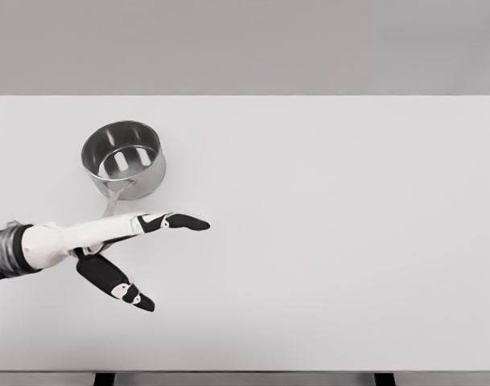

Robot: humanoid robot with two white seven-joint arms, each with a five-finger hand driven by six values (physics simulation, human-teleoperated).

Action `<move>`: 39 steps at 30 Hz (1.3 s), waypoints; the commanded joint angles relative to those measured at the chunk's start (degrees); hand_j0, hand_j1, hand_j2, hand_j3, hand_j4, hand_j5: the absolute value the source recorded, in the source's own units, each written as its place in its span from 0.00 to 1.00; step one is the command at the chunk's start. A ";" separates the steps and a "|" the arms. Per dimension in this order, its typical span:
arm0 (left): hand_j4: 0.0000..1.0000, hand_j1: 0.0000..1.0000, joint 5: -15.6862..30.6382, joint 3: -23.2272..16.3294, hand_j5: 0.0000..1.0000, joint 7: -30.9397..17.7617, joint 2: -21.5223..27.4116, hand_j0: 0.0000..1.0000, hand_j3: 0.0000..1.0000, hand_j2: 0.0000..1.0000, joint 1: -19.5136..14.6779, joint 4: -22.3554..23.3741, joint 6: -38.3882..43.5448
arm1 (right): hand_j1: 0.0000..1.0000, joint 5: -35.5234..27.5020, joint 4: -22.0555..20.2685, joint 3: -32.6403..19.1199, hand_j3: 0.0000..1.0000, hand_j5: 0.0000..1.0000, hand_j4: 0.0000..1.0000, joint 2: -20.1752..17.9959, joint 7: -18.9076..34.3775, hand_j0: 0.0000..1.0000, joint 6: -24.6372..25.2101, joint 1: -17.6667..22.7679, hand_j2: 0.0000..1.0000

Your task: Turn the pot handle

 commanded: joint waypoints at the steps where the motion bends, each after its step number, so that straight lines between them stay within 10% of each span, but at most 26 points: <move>1: 1.00 1.00 1.77 -0.04 1.00 0.02 0.12 1.00 1.00 1.00 0.35 -0.01 0.14 | 1.00 0.00 0.05 0.02 1.00 1.00 1.00 0.00 0.01 1.00 0.00 0.00 1.00; 39: 1.00 1.00 5.37 2.51 1.00 0.02 5.48 1.00 1.00 1.00 5.45 0.34 26.08 | 1.00 0.00 0.05 0.02 1.00 1.00 1.00 0.00 0.01 1.00 0.00 0.00 1.00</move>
